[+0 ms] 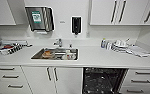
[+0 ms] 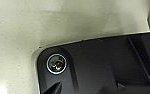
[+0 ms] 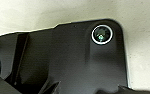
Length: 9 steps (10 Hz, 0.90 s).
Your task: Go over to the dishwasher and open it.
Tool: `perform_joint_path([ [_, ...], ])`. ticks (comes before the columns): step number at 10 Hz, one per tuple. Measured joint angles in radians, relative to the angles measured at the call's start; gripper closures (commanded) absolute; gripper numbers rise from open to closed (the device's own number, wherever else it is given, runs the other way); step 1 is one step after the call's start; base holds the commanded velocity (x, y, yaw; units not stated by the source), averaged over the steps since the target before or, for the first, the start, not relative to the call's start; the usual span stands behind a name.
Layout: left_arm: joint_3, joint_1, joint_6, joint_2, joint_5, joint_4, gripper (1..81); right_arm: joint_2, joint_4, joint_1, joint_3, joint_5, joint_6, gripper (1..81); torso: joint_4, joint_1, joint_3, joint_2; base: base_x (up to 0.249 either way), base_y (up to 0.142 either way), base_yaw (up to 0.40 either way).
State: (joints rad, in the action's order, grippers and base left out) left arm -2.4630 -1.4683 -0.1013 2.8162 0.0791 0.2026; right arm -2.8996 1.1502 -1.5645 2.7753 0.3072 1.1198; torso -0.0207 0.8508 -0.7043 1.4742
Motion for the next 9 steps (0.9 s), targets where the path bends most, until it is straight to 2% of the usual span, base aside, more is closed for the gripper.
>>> perform_joint_path([
  [2,-0.091,-0.029,0.000,0.069,0.009,-0.001,1.0,-0.030,0.007,-0.031,0.015,-0.006,0.004,1.0,0.000,0.000,0.000,0.000,0.000,0.000,0.000],
  [5,-0.219,-0.051,-0.001,0.125,0.017,-0.009,1.0,-0.053,0.007,-0.014,0.030,-0.119,0.006,1.0,0.000,0.000,0.000,0.000,0.000,0.000,0.000],
  [7,-0.254,-0.052,-0.001,0.170,0.022,-0.016,1.0,-0.092,0.008,-0.014,0.029,-0.205,0.005,1.0,0.000,0.000,0.000,0.000,0.000,0.000,0.000],
  [9,-0.284,-0.059,-0.001,0.187,0.021,-0.016,1.0,-0.097,0.008,-0.014,0.029,-0.247,0.003,1.0,0.000,0.000,0.000,0.000,0.000,0.000,0.000],
])
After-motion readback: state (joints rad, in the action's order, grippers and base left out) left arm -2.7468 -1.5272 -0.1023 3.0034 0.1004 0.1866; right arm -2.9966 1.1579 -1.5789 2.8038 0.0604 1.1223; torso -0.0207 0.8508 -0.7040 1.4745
